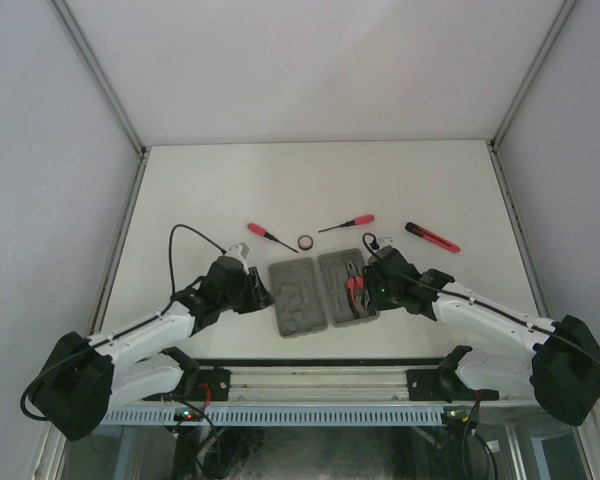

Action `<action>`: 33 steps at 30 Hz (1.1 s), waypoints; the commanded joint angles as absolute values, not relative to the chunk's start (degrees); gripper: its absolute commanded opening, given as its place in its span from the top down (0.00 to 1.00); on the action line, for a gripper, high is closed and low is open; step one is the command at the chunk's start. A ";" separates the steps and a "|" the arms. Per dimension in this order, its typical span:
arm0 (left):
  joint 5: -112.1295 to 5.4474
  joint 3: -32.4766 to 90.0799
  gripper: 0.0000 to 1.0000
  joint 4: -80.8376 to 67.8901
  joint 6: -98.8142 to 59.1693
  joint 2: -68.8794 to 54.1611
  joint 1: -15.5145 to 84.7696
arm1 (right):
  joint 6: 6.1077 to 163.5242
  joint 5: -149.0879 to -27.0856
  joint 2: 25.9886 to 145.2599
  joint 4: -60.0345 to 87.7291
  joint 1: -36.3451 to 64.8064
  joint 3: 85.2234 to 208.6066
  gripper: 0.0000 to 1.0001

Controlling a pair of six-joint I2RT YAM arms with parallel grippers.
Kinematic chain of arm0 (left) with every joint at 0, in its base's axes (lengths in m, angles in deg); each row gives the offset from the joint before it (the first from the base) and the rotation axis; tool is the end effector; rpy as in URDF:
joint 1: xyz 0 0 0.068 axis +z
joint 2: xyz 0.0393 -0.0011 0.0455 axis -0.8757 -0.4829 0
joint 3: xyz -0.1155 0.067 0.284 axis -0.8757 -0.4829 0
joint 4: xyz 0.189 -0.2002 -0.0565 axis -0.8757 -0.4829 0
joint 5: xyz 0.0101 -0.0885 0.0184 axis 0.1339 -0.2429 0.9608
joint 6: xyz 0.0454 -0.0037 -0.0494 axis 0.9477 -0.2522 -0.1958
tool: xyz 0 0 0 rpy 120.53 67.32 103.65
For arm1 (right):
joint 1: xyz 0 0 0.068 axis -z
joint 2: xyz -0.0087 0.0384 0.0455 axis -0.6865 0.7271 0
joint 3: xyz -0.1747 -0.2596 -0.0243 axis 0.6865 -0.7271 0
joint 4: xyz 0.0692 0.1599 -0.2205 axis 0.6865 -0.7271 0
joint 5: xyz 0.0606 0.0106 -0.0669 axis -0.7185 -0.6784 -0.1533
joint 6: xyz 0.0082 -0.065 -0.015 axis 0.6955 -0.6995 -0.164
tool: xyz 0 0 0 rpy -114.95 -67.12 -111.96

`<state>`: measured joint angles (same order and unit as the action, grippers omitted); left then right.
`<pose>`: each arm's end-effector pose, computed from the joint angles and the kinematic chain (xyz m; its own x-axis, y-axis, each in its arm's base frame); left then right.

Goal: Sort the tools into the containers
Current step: Adjust the pliers in the storage box.

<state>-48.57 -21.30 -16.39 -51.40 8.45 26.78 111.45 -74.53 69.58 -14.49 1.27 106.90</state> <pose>0.1650 -0.1167 0.1725 -0.8378 -0.2544 -0.4831 0.0349 0.8580 -0.5124 0.1659 0.1423 0.2044 -0.8725 -0.0492 -0.4862 -0.1746 0.9607 0.2160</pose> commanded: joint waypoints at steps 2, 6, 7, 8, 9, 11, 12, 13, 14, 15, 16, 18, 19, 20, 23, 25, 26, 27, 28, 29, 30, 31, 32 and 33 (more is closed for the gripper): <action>-48.86 -19.76 0.67 -12.15 -52.01 5.41 26.49 | 112.75 -70.81 67.33 -12.77 0.18 107.13 0.60; -48.64 -18.73 0.77 -11.62 -52.50 3.95 26.49 | 113.39 -68.50 65.45 -13.14 -0.23 107.07 0.61; -48.66 -18.47 0.80 -11.51 -52.72 3.78 26.50 | 113.49 -68.15 65.03 -13.16 -0.28 107.09 0.61; -48.64 -18.08 0.82 -11.40 -52.98 3.53 26.45 | 113.57 -67.83 64.54 -13.34 -0.24 107.13 0.61; -48.61 -17.80 0.85 -11.39 -53.32 3.32 26.47 | 113.66 -67.49 64.16 -13.49 -0.24 107.06 0.61; -48.37 -17.09 0.88 -10.99 -54.53 3.13 26.50 | 113.86 -66.83 63.65 -13.83 -0.24 107.06 0.61; -48.52 -16.81 0.90 -10.61 -55.04 3.07 26.48 | 113.96 -66.48 63.49 -14.05 -0.24 107.06 0.61; -48.58 -16.46 0.92 -10.38 -55.49 2.97 26.50 | 114.02 -66.27 63.44 -14.11 -0.24 107.08 0.61; -48.53 -16.02 0.93 -10.22 -55.85 2.74 26.50 | 114.10 -66.03 63.35 -14.27 -0.24 107.07 0.61; -48.42 -15.64 0.93 -10.17 -56.06 2.51 26.48 | 114.24 -65.81 63.27 -14.28 -0.24 107.09 0.61; -48.29 -15.19 0.94 -10.16 -56.21 2.23 26.50 | 114.29 -65.73 63.17 -14.34 -0.21 107.10 0.61; -48.46 -14.24 0.94 -10.03 -56.27 1.39 26.45 | 114.38 -65.64 62.84 -14.38 -0.24 107.07 0.61; -48.64 -13.85 0.94 -9.99 -56.26 0.85 26.49 | 114.39 -65.68 62.69 -14.41 -0.24 107.13 0.61; -48.82 -13.56 0.94 -9.91 -56.19 0.51 26.45 | 114.31 -65.64 62.57 -14.45 -0.24 107.07 0.61; -49.39 -12.99 0.87 -9.90 -55.69 -0.53 26.40 | 114.30 -65.14 62.09 -15.12 -0.21 107.08 0.61; -49.98 -12.96 0.76 -10.05 -55.22 -0.75 26.36 | 114.20 -64.79 61.74 -15.64 -0.15 107.08 0.61; -50.00 -12.96 0.71 -10.32 -55.04 -0.53 26.33 | 114.21 -64.60 61.49 -15.93 -0.15 107.13 0.61; -49.83 -13.10 0.68 -10.64 -54.82 -0.20 26.32 | 114.19 -64.48 61.21 -16.03 -0.15 107.07 0.60; -49.60 -13.25 0.64 -11.35 -54.64 0.26 26.32 | 114.21 -64.45 60.97 -16.19 -0.07 107.09 0.60; -49.23 -13.37 0.60 -12.00 -54.45 0.83 26.32 | 114.13 -64.45 60.60 -16.42 0.02 107.09 0.60; -48.80 -13.47 0.57 -12.77 -54.25 1.54 26.26 | 114.24 -64.32 60.13 -16.62 0.03 107.08 0.60; -48.12 -13.42 0.54 -13.82 -53.96 2.35 26.27 | 114.31 -64.14 59.46 -16.74 0.03 107.09 0.59; -47.77 -13.32 0.51 -14.81 -53.68 3.15 26.34 | 114.33 -64.03 58.88 -16.76 0.03 106.95 0.59; -47.25 -13.23 0.49 -15.85 -53.42 4.09 26.35 | 114.38 -64.01 58.32 -16.70 0.10 106.75 0.59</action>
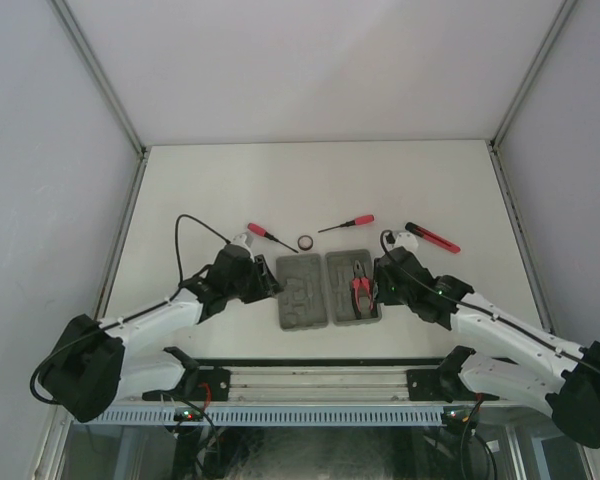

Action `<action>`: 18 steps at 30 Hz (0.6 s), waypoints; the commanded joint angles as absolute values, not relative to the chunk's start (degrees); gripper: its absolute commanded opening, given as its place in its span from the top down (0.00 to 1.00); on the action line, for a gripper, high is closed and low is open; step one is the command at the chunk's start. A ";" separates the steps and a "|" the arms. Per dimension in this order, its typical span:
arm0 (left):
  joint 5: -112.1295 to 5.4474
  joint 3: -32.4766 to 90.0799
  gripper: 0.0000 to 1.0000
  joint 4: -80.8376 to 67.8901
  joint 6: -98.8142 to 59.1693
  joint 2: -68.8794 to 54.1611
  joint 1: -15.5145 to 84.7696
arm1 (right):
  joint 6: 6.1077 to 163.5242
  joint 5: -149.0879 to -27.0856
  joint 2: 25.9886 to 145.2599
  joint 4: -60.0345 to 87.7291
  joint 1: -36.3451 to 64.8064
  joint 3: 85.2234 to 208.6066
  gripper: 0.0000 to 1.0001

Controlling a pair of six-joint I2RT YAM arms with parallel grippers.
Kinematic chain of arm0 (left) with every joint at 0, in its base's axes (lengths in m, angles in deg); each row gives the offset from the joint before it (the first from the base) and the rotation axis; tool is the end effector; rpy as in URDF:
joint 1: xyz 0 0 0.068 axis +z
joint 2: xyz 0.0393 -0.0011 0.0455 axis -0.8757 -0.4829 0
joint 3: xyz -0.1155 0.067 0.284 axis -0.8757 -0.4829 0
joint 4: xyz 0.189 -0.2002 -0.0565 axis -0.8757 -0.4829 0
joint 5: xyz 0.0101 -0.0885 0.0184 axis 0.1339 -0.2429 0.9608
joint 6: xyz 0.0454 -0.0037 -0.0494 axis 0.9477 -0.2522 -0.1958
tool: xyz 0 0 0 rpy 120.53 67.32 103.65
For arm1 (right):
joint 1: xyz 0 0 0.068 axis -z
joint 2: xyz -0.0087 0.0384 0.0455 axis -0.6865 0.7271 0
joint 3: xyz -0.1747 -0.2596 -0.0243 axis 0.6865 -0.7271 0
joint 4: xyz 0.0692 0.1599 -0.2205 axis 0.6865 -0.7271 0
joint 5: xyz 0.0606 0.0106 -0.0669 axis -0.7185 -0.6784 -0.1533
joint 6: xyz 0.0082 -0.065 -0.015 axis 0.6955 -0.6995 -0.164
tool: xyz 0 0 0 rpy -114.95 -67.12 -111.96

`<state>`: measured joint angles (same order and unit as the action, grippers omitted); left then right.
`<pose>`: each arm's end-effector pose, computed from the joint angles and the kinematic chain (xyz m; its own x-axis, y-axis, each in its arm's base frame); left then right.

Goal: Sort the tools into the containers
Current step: Adjust the pliers in the storage box.

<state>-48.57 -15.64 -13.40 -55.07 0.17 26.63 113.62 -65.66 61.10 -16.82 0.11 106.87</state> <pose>0.1933 -0.1368 0.1815 -0.8367 -0.3082 -0.4526 -0.0137 0.8381 -0.5454 0.1536 0.1256 0.2304 -0.7875 0.0323 -0.6154 -0.1106 0.9750 0.1927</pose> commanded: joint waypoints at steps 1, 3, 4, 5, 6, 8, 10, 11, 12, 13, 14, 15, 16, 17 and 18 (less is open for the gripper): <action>-46.61 -13.04 0.46 -17.00 -53.07 5.16 26.33 | 114.28 -64.05 57.82 -16.52 0.11 106.54 0.58; -45.19 -12.60 0.44 -19.61 -52.50 7.57 26.37 | 113.92 -64.01 56.88 -16.38 0.12 106.34 0.57; -44.41 -12.26 0.44 -20.88 -52.19 9.30 26.37 | 113.63 -63.98 56.43 -16.29 0.16 106.34 0.56; -43.73 -11.93 0.43 -22.23 -51.93 10.68 26.41 | 113.42 -63.93 56.00 -16.29 0.20 106.36 0.55; -43.00 -11.51 0.42 -23.45 -51.64 12.06 26.40 | 113.27 -63.88 55.62 -16.35 0.25 106.35 0.55; -41.74 -10.42 0.42 -26.08 -50.77 14.67 26.41 | 113.27 -63.71 54.92 -16.59 0.37 106.37 0.54; -40.29 -8.90 0.41 -29.33 -49.59 16.86 26.41 | 113.56 -63.57 54.32 -16.68 0.53 106.42 0.53; -39.60 -8.19 0.40 -30.72 -48.96 17.78 26.41 | 113.69 -63.61 54.09 -16.75 0.63 106.44 0.53; -38.96 -7.11 0.39 -32.11 -48.38 18.60 26.41 | 113.84 -63.76 54.10 -16.71 0.72 106.39 0.52; -38.34 -6.40 0.38 -33.32 -47.76 19.38 26.49 | 114.00 -64.09 54.14 -16.74 0.79 106.38 0.52; -37.70 -5.66 0.37 -34.48 -47.16 20.05 26.54 | 114.28 -64.27 54.27 -16.80 0.82 106.42 0.52; -37.38 -5.07 0.36 -35.56 -47.02 20.62 26.65 | 114.63 -64.63 54.53 -17.13 0.90 106.42 0.52; -37.26 -4.51 0.35 -36.49 -45.38 21.15 26.80 | 115.13 -64.81 54.86 -17.49 0.90 106.37 0.52; -37.44 -3.91 0.35 -37.28 -44.45 21.57 27.21 | 115.63 -64.96 55.21 -18.16 0.97 106.38 0.53; -37.62 -3.44 0.34 -38.06 -43.80 22.23 27.77 | 116.16 -65.05 55.59 -18.76 0.99 106.30 0.53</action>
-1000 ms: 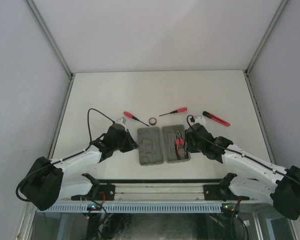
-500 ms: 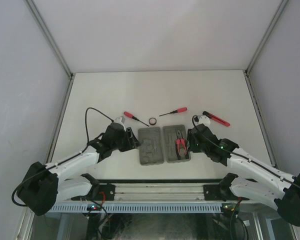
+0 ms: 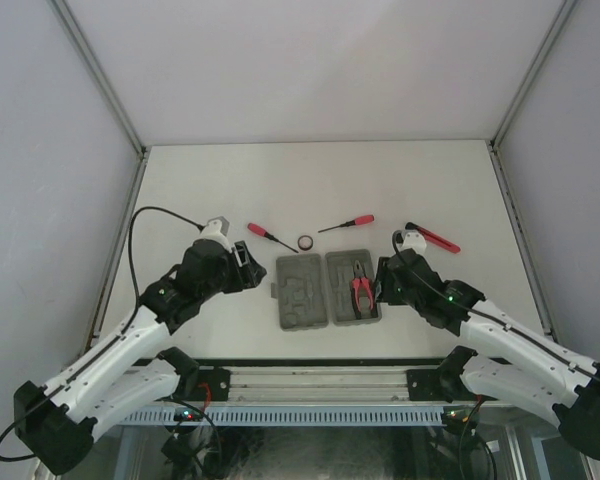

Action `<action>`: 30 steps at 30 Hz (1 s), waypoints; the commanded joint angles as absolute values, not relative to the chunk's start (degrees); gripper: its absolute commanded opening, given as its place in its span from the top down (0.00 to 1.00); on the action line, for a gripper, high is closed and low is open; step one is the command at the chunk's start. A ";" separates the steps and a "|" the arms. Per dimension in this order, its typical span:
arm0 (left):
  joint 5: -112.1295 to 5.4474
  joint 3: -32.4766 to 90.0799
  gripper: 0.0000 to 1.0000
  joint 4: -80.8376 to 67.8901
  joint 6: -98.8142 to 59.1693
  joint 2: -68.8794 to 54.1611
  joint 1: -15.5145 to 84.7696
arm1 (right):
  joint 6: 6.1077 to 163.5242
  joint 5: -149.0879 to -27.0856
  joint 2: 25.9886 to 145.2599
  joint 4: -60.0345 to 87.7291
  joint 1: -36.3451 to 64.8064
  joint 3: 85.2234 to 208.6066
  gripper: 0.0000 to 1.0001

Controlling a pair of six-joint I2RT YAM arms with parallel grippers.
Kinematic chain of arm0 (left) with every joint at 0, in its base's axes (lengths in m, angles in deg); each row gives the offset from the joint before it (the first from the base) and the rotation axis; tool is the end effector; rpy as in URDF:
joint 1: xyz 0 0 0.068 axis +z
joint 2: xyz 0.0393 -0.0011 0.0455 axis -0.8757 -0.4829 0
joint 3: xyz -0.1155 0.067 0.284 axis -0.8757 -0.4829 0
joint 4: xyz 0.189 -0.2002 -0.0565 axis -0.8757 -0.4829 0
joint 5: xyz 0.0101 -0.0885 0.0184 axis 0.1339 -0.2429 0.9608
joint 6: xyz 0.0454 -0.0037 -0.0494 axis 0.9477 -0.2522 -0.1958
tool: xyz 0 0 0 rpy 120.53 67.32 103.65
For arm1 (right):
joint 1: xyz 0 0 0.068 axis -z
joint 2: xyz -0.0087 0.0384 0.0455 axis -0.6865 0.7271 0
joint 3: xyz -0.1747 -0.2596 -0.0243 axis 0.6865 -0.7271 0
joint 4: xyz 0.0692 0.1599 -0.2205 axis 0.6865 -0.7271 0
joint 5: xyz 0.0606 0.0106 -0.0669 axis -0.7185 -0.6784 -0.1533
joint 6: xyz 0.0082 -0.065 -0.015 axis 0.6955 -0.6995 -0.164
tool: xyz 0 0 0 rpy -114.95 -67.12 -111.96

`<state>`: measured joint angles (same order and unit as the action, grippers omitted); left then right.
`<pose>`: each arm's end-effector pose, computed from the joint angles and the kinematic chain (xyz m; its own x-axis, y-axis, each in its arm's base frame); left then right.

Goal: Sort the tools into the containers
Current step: Adjust the pliers in the storage box.

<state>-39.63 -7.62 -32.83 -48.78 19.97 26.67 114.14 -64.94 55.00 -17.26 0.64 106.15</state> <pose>0.1597 -0.1034 0.2672 -0.6987 -0.3052 -0.6470 0.0609 0.8757 -0.4789 0.1438 0.1131 0.2436 -0.7429 0.0875 -0.6637 -0.1019 0.9651 0.2413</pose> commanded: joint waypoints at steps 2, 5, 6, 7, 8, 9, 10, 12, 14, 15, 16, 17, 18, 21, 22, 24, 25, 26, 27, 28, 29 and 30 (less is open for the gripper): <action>-38.81 -2.84 0.34 -39.20 -42.62 23.06 29.41 | 117.06 -65.00 56.10 -20.20 0.99 106.04 0.53; -41.40 -2.08 0.33 -40.49 -40.93 24.01 32.44 | 118.22 -64.27 55.92 -21.94 1.57 105.21 0.53; -41.63 -1.72 0.32 -41.04 -40.28 24.20 32.93 | 118.44 -64.20 55.67 -22.32 2.01 104.95 0.53; -41.73 -1.26 0.32 -41.46 -39.60 24.27 33.78 | 118.51 -64.42 55.36 -22.45 2.49 104.67 0.53; -41.75 -0.67 0.31 -42.20 -38.89 24.32 34.99 | 118.45 -64.91 54.76 -22.40 3.17 104.36 0.53; -41.75 -0.11 0.31 -42.84 -38.18 24.24 35.37 | 118.27 -65.48 54.45 -22.19 3.83 104.13 0.53; -41.74 0.60 0.31 -43.58 -37.54 24.02 35.64 | 118.07 -66.03 54.06 -21.82 4.41 103.90 0.53; -41.55 1.91 0.31 -44.87 -36.25 23.69 35.93 | 117.59 -67.01 53.97 -21.39 5.79 103.83 0.53; -41.31 2.72 0.30 -45.74 -35.05 23.71 36.07 | 117.15 -67.91 54.23 -20.88 7.28 103.89 0.53; -41.08 2.94 0.30 -46.06 -34.67 23.88 36.15 | 117.12 -68.40 54.28 -20.64 7.99 103.79 0.53; -40.77 3.10 0.30 -46.30 -34.55 23.92 36.29 | 117.09 -68.67 54.31 -20.36 8.66 103.77 0.53; -40.59 3.19 0.29 -46.54 -34.38 24.08 36.40 | 117.11 -68.93 54.28 -19.96 9.31 103.82 0.52; -40.56 3.22 0.29 -46.81 -34.23 24.21 36.49 | 116.99 -69.46 54.29 -19.43 9.99 103.81 0.52; -40.15 3.29 0.29 -47.20 -33.95 24.39 36.67 | 116.61 -71.19 54.42 -18.12 11.72 103.80 0.51; -39.95 3.29 0.29 -47.31 -33.87 24.32 36.73 | 116.51 -71.54 54.46 -17.77 12.20 103.84 0.51; -39.67 3.53 0.29 -47.69 -33.44 24.26 36.88 | 115.98 -72.07 54.59 -17.22 13.43 103.86 0.50; -39.33 3.84 0.29 -48.10 -33.15 24.19 36.88 | 115.66 -72.47 54.64 -16.87 14.06 103.87 0.50; -38.79 4.12 0.29 -48.64 -32.86 24.27 36.95 | 115.34 -73.01 54.71 -16.57 14.82 103.83 0.50; -38.14 4.55 0.29 -49.17 -32.45 24.34 36.96 | 114.99 -73.75 54.73 -16.04 15.55 103.88 0.50; -37.53 4.92 0.29 -49.77 -32.04 24.67 36.96 | 114.66 -74.54 54.83 -15.44 16.22 103.81 0.49; -37.07 5.17 0.29 -49.99 -31.60 24.99 36.96 | 114.14 -75.41 54.96 -14.80 16.87 103.81 0.49; -36.62 5.37 0.28 -50.05 -31.09 25.32 36.96 | 113.73 -76.16 55.10 -14.06 17.26 103.80 0.48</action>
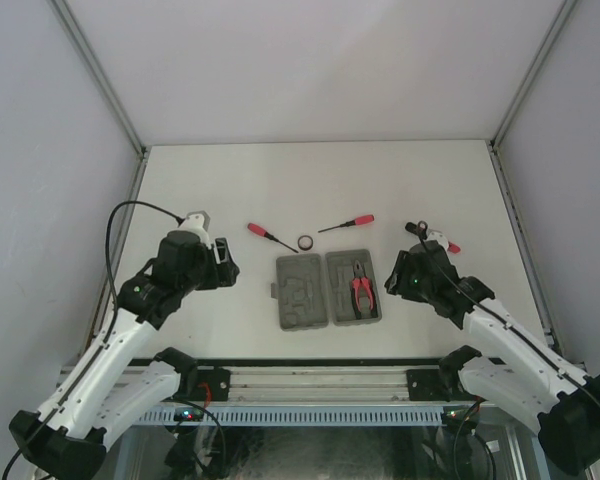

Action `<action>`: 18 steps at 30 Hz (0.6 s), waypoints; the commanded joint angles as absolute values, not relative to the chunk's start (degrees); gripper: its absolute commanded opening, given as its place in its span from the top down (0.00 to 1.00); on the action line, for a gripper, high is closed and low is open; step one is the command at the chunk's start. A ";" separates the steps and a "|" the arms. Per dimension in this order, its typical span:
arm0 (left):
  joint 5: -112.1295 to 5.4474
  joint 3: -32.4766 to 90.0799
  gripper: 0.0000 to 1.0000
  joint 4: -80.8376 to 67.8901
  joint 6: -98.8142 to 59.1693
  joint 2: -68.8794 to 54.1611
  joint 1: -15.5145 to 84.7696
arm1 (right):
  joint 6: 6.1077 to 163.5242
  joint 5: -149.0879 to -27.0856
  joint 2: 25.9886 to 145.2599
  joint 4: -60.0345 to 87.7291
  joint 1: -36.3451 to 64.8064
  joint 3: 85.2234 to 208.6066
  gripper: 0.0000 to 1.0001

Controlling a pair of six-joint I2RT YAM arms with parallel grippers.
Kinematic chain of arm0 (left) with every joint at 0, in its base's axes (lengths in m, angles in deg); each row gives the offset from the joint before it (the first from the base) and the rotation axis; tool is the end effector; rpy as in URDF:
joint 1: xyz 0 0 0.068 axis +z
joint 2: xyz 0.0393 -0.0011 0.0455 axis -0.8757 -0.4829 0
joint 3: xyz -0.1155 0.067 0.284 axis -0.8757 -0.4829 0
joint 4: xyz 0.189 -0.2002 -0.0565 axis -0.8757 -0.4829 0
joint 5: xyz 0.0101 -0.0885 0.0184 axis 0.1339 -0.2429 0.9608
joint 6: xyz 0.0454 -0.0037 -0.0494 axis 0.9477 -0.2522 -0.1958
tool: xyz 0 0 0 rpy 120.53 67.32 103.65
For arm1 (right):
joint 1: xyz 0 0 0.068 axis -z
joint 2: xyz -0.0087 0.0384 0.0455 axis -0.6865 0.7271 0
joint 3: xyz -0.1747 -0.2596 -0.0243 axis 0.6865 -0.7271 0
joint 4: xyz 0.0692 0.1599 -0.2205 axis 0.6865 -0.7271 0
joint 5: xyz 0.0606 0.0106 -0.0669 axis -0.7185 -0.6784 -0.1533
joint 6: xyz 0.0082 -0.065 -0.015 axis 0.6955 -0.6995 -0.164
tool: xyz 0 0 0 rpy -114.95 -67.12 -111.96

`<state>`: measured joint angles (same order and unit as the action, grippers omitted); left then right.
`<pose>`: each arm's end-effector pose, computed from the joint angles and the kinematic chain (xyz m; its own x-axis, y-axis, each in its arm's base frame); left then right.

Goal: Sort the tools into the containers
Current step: Adjust the pliers in the storage box, then pick up the screwdriver from the center of the board.

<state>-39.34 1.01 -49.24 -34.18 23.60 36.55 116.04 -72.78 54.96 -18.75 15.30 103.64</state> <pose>0.1512 -0.0632 0.3045 -0.6845 -0.1655 -0.7100 0.0507 0.9607 -0.2728 0.1585 0.0763 0.2249 -0.7839 0.2742 -0.5571 0.1150 0.9458 0.3037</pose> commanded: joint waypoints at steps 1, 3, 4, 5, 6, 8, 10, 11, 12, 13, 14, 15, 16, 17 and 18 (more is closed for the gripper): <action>-36.18 5.57 0.28 -50.10 -30.57 25.69 36.98 | 113.31 -76.94 55.32 -13.03 17.56 103.93 0.48; -35.21 5.72 0.28 -50.23 -29.85 26.32 37.03 | 112.34 -78.03 56.38 -12.07 17.76 104.67 0.48; -34.65 5.47 0.28 -50.27 -29.77 26.58 37.02 | 111.69 -78.34 57.41 -11.80 17.72 105.26 0.48; -34.35 5.25 0.27 -50.12 -29.82 26.83 37.04 | 111.00 -78.97 58.51 -11.61 17.75 105.97 0.48; -34.15 5.07 0.27 -50.07 -30.06 27.05 37.09 | 110.44 -79.58 59.64 -11.50 17.69 106.83 0.49; -33.77 4.81 0.27 -50.06 -30.22 27.17 37.01 | 109.14 -80.18 61.98 -11.19 17.57 108.53 0.50; -33.05 4.70 0.27 -50.22 -30.35 27.18 36.96 | 107.28 -80.75 64.14 -10.62 17.23 110.31 0.50; -33.01 4.60 0.27 -50.19 -30.33 27.11 36.96 | 106.46 -81.10 65.23 -10.40 16.99 111.73 0.51; -33.10 4.50 0.27 -50.11 -30.35 27.10 37.02 | 105.45 -81.33 67.10 -10.35 16.62 113.04 0.51; -33.31 4.45 0.27 -50.02 -30.30 27.03 37.03 | 104.55 -81.47 68.64 -10.31 16.09 114.54 0.51; -33.58 4.38 0.27 -49.90 -30.25 27.01 36.98 | 103.56 -81.42 70.01 -10.32 15.35 116.05 0.51; -33.47 4.31 0.27 -49.72 -30.24 27.00 37.00 | 102.71 -81.23 71.58 -10.34 14.60 117.61 0.51; -33.33 4.21 0.27 -49.71 -30.27 27.05 37.04 | 101.91 -81.03 73.06 -10.32 13.74 119.23 0.51; -33.04 4.24 0.27 -49.71 -30.30 27.14 36.99 | 101.11 -80.86 74.76 -10.20 12.97 120.71 0.51; -32.62 4.16 0.27 -49.71 -30.38 27.24 37.02 | 100.30 -80.82 76.53 -9.96 12.33 122.26 0.51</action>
